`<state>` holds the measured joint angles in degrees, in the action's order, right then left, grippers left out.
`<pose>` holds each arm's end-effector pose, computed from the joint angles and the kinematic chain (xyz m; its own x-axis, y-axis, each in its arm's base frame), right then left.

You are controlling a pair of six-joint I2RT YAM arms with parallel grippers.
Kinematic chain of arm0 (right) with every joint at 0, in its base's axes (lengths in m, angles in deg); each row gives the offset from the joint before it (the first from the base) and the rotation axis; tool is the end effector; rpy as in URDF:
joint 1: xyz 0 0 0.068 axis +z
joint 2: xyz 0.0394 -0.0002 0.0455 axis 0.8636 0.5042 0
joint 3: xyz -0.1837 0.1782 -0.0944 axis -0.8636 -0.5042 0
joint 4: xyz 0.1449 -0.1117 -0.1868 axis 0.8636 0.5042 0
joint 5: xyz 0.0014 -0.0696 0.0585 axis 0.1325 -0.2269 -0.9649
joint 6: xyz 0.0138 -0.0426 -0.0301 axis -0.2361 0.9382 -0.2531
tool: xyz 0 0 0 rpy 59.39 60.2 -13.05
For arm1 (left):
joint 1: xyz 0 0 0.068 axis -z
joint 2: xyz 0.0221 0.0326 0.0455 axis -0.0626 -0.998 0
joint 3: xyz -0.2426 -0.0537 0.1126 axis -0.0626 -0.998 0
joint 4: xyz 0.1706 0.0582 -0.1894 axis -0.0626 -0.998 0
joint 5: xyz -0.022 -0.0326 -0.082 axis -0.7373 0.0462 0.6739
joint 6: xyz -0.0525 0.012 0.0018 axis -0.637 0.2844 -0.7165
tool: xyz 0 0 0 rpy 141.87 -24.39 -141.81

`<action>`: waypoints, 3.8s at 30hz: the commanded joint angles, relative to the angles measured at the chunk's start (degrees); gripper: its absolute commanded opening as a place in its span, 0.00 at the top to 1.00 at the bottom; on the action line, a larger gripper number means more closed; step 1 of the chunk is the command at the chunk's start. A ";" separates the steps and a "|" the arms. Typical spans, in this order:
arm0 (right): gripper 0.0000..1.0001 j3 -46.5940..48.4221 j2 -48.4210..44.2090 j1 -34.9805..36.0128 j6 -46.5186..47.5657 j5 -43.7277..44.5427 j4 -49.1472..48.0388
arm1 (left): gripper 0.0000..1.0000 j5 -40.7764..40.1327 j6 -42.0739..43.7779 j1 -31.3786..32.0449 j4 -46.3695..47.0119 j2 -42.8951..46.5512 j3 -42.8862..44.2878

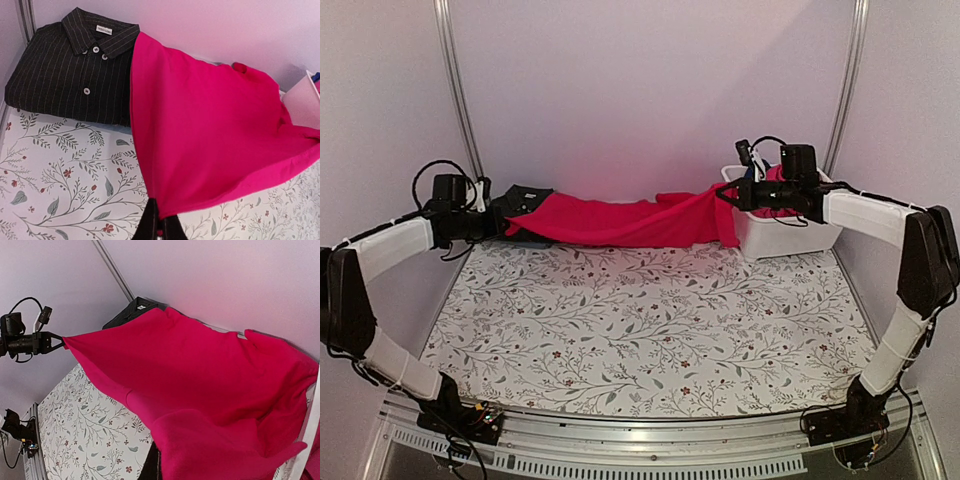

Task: Fold and stack the mixed laundry pile
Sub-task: Flatten out the crumpled T-shirt at the center of the board, then move the flattened T-shirt to the center of the board, then pick up the flattened T-shirt from the center of the board.

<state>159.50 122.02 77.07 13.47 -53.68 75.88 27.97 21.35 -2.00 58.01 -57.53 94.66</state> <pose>0.3874 0.1441 0.2873 -0.4870 -0.0291 -0.8729 -0.7111 0.5934 0.3770 0.3201 -0.0174 0.2593 -0.6421 -0.2724 -0.7166 0.0267 0.9262 -0.3760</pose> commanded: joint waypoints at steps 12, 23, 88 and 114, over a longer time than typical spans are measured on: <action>0.99 -14.55 -16.78 3.09 4.76 8.08 13.17 | 1.00 0.91 -1.91 -0.37 -21.10 9.30 -5.65; 0.97 -24.21 -24.80 5.17 -3.03 4.32 25.45 | 1.00 -0.47 -9.64 4.34 -38.75 13.60 -9.93; 0.36 -17.51 -9.10 19.80 -16.65 16.51 40.57 | 0.54 2.76 -20.50 4.14 -29.28 1.92 -13.35; 0.55 -32.98 -17.31 19.43 -25.41 17.97 39.69 | 0.54 1.13 -28.58 0.46 -41.10 18.95 -20.48</action>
<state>125.56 103.02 96.78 -11.38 -37.13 118.00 29.56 -6.54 -0.63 17.36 -39.56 74.90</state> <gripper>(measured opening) 0.479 0.462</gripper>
